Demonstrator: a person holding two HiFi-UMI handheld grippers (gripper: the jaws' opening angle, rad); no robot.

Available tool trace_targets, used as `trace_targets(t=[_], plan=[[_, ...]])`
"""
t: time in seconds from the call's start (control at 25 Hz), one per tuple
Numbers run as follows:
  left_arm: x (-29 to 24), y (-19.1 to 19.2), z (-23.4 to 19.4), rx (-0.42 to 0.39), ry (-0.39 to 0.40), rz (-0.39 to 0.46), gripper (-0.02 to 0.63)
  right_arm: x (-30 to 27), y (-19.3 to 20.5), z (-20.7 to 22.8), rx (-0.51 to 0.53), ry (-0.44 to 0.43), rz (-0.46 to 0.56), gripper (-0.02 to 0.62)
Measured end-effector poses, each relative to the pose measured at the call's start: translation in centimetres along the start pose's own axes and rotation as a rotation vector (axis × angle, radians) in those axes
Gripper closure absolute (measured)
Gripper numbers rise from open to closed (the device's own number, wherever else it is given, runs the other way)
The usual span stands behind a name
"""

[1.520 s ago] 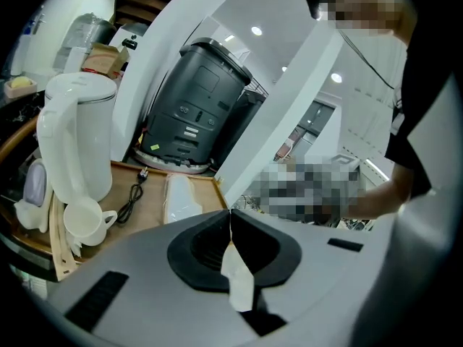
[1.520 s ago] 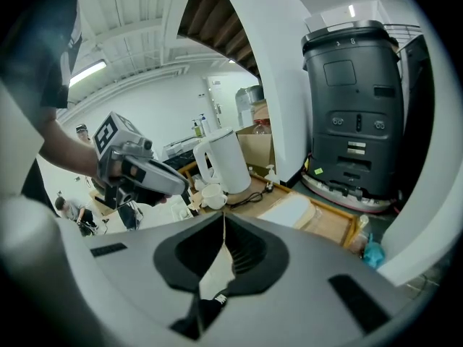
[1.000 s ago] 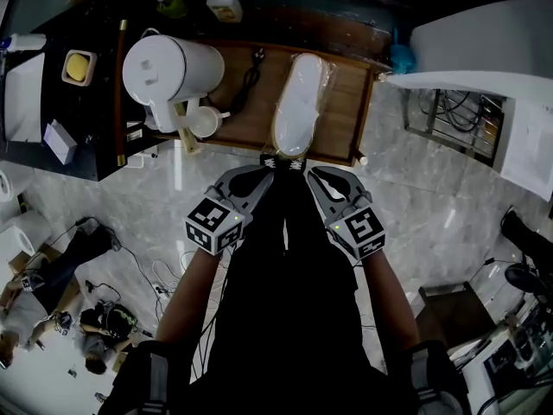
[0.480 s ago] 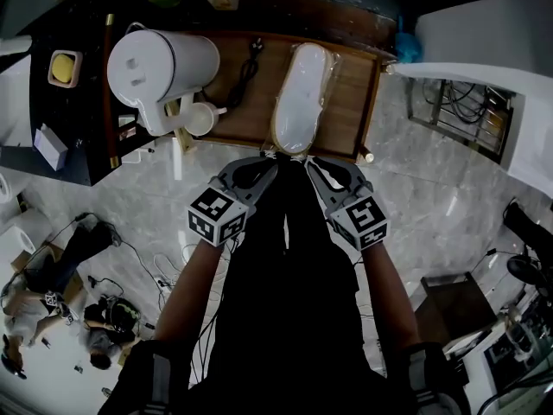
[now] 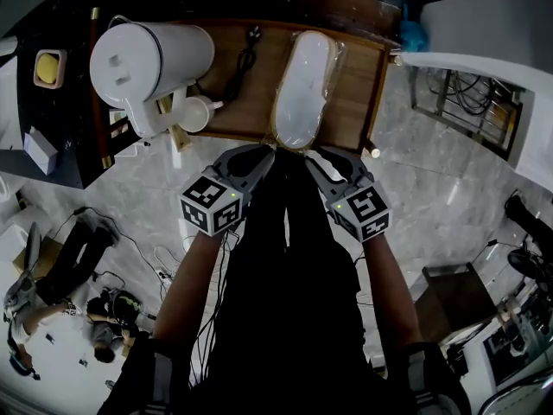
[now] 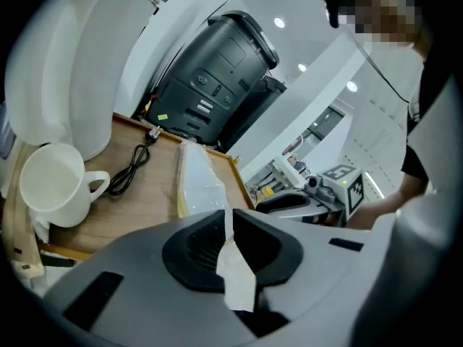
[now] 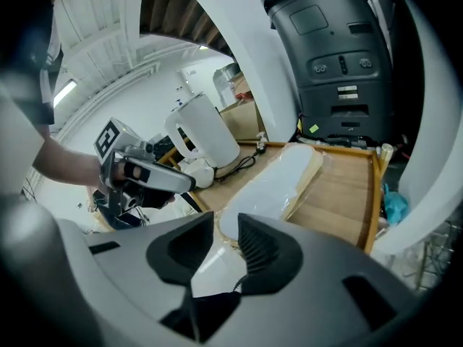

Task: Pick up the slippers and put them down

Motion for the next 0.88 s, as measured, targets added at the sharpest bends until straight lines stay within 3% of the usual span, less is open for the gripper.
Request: trace_targets(t=[0.16, 0.36, 0.88], plan=[[-1.1, 0.3, -1.6, 0.012, -0.028, -0.030, 0.465, -1.1, 0.6, 1.1, -0.047, 0.011, 0.006, 0.458], [-2.8, 0.2, -3.7, 0.043, -0.027, -0.081, 0.373, -2.5, 1.3, 3.5, -0.188, 0.031, 0.030, 0.379], [-6.5, -0.1, -6.5, 0.097, -0.041, -0.186, 0.347, -5.5, 1.6, 6.9, -0.376, 0.055, -0.002, 0.354]])
Point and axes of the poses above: the fingertips, and each gripper's own axes: x backward along the fingers, z to its right, y out of its underside, the point moved 7 cm from there along x, backward along the fingers, and after that the axes turned 2 degrees about z, right-handed, at the moved point
